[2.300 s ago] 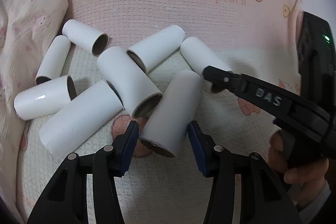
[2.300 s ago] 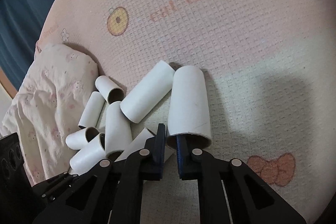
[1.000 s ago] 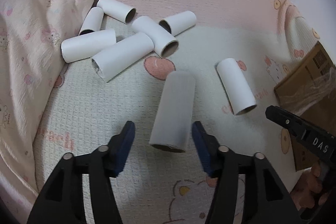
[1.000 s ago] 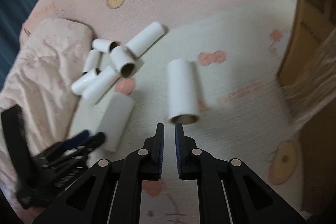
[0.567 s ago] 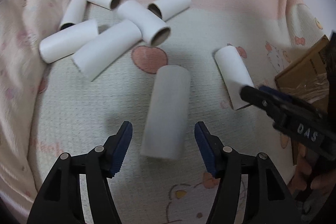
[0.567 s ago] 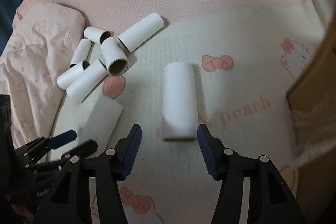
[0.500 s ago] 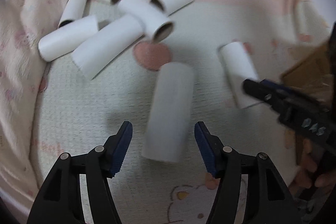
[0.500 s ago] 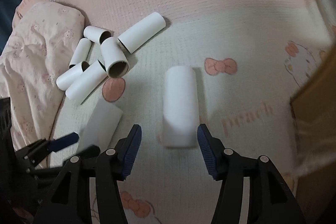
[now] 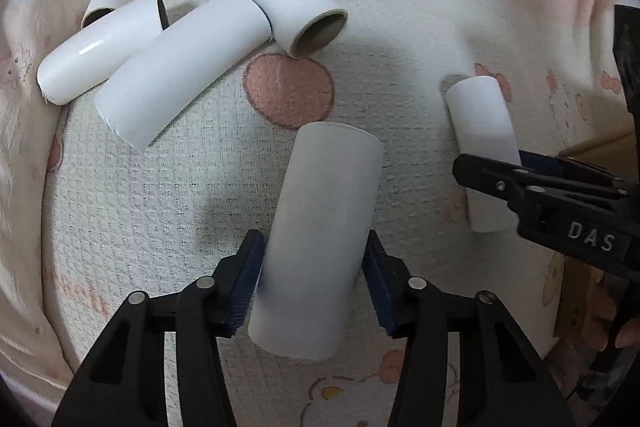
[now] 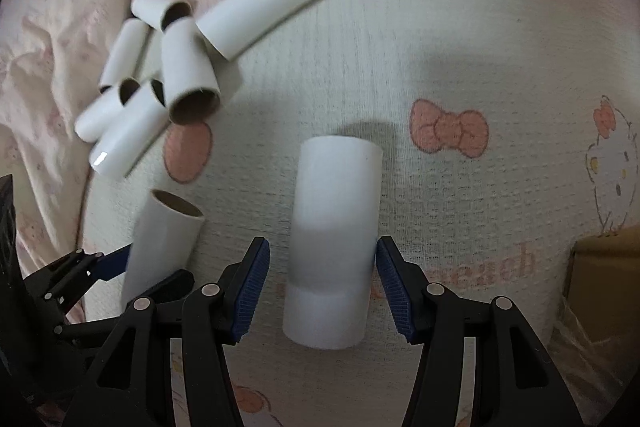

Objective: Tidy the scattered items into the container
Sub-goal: 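Lift the held tubes off the bed with both grippers, then carry both held tubes toward the open cardboard box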

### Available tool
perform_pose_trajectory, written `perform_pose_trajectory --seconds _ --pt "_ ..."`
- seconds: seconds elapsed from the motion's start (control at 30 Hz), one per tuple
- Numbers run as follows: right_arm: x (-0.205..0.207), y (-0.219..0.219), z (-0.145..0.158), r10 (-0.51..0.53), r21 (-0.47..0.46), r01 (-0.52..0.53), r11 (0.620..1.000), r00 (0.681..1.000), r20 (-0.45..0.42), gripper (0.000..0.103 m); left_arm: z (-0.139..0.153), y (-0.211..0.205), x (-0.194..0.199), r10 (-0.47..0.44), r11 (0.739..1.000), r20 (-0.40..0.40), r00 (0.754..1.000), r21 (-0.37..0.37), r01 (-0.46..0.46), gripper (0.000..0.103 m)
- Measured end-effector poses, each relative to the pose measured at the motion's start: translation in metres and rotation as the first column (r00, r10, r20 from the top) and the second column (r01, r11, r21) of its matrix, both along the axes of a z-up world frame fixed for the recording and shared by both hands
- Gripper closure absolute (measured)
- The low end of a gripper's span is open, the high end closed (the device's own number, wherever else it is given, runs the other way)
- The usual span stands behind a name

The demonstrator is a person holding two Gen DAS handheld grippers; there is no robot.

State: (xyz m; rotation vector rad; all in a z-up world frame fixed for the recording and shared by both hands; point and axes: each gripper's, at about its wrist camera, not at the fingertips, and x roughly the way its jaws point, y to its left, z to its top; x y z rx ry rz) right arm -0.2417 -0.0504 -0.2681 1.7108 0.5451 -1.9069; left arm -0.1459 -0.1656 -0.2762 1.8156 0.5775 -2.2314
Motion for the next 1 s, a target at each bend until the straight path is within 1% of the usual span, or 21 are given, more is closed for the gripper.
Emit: perform_pose_trajectory --seconds 0.1,0.23,0.3,0.33,0.37,0.5,0.57,0.7,0.87,1.0 --pt "-0.002 -0.003 -0.009 0.006 0.020 -0.006 1.000 1.000 0.018 0.050 -0.001 0.006 -0.003 -0.006 1.000 0.009 1.000 -0.024 0.006 0.051" --pt "0.001 -0.007 -0.010 0.035 0.047 -0.036 0.998 0.999 0.009 0.050 -0.001 0.010 -0.004 0.008 0.999 0.008 1.000 -0.041 -0.007 0.052" --pt "0.002 -0.006 -0.010 0.034 0.054 -0.034 0.998 0.999 -0.001 0.053 -0.001 0.013 -0.003 0.020 0.998 0.000 1.000 -0.053 -0.020 0.052" --pt "0.004 -0.006 -0.009 0.036 0.065 -0.035 0.997 0.999 -0.011 0.060 -0.001 0.015 -0.002 0.020 0.998 -0.003 1.000 -0.060 -0.020 0.052" --pt "0.005 -0.005 -0.008 0.041 0.073 -0.040 0.997 0.999 -0.015 0.060 -0.001 0.016 -0.001 0.020 0.998 -0.004 1.000 -0.064 -0.020 0.052" --pt "0.016 0.005 -0.005 0.038 0.056 -0.040 0.998 0.999 0.027 0.061 0.001 0.027 0.006 0.011 0.999 -0.019 1.000 -0.047 -0.012 0.052" --pt "0.024 0.010 -0.003 0.054 0.069 -0.056 0.996 0.998 0.030 0.061 0.002 0.031 0.009 0.006 0.999 -0.027 1.000 -0.040 -0.007 0.052" --pt "0.048 0.023 0.000 0.071 0.096 -0.074 0.993 0.997 0.032 0.061 0.011 0.045 0.017 -0.025 0.998 -0.060 0.998 -0.052 0.022 0.053" --pt "0.070 0.043 0.006 0.031 0.080 -0.035 0.996 0.998 0.047 0.061 0.022 0.066 0.021 -0.067 0.995 -0.080 0.995 -0.076 0.061 0.055" --pt "0.086 0.059 0.021 0.008 0.059 -0.010 0.998 0.999 0.035 0.061 0.042 0.080 0.025 -0.115 0.990 -0.129 0.985 -0.100 0.103 0.056"
